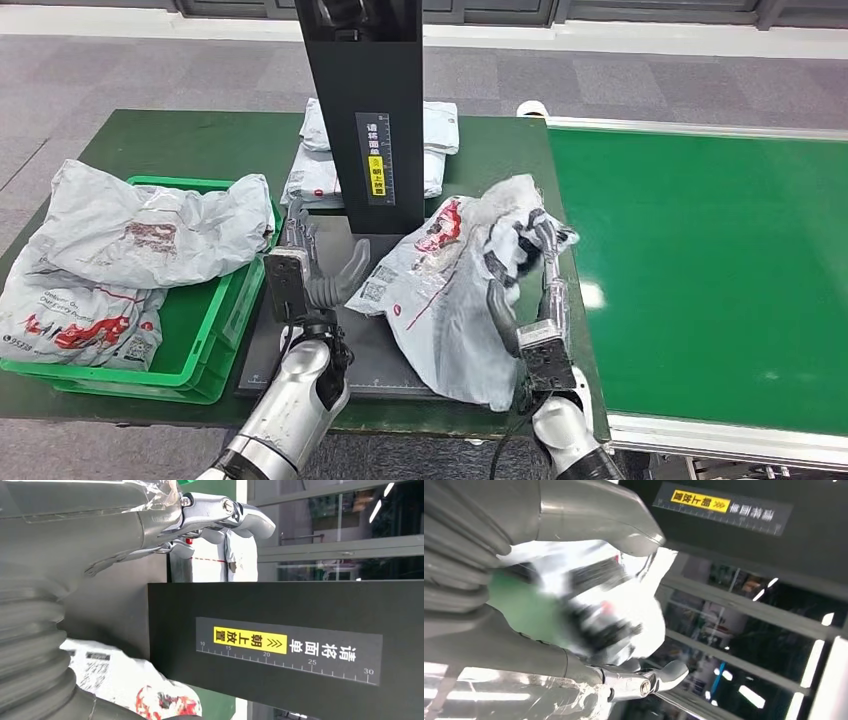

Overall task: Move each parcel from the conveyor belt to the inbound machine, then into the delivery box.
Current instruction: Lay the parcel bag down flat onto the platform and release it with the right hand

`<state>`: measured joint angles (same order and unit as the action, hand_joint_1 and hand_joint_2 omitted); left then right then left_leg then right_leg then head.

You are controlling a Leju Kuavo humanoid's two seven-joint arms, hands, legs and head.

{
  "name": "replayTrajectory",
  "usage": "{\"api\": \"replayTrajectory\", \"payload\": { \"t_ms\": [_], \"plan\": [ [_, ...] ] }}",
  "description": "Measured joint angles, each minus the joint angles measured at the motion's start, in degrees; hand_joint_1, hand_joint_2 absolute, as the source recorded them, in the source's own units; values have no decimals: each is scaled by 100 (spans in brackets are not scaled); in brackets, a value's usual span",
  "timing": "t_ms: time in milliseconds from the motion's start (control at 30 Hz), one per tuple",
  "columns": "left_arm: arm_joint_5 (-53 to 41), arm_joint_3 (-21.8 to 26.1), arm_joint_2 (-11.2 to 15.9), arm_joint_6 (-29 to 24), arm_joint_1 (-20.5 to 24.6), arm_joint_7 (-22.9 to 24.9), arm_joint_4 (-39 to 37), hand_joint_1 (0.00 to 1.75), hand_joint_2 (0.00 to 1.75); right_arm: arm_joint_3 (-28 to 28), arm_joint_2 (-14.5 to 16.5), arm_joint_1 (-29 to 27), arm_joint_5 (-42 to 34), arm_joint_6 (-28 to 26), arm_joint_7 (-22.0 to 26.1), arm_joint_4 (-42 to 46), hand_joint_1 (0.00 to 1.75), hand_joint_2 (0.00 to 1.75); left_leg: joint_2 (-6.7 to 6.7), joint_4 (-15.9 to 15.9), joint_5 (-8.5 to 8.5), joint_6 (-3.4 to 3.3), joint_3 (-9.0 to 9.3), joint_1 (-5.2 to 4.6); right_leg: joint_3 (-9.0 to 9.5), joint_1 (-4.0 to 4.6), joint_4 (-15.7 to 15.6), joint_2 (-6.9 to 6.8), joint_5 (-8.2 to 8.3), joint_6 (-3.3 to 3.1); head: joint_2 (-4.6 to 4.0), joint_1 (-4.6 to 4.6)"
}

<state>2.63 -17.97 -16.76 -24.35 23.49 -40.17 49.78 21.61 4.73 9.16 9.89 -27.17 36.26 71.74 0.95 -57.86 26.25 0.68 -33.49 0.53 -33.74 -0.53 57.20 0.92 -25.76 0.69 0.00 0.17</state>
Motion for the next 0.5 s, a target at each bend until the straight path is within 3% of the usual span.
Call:
{"api": "replayTrajectory", "payload": {
  "t_ms": [267,400,500],
  "plan": [
    [-391,-186,-3,148,-64,4,10,0,175,-542,119,-76,-500,640,-152,-6,0,0,-1,0,0,0,-1,0,0,0,1,1,0,0,0,0],
    [-626,-297,-4,245,-73,32,4,0,175,-661,147,38,-849,1557,-702,-314,0,0,-1,0,0,0,-1,0,-1,0,1,1,0,0,0,0],
    [-736,-368,-11,327,-83,60,-6,0,175,-722,154,139,-896,2037,-786,-679,0,0,1,0,0,0,-2,0,-1,0,0,-2,0,0,0,0]
  ]
}}
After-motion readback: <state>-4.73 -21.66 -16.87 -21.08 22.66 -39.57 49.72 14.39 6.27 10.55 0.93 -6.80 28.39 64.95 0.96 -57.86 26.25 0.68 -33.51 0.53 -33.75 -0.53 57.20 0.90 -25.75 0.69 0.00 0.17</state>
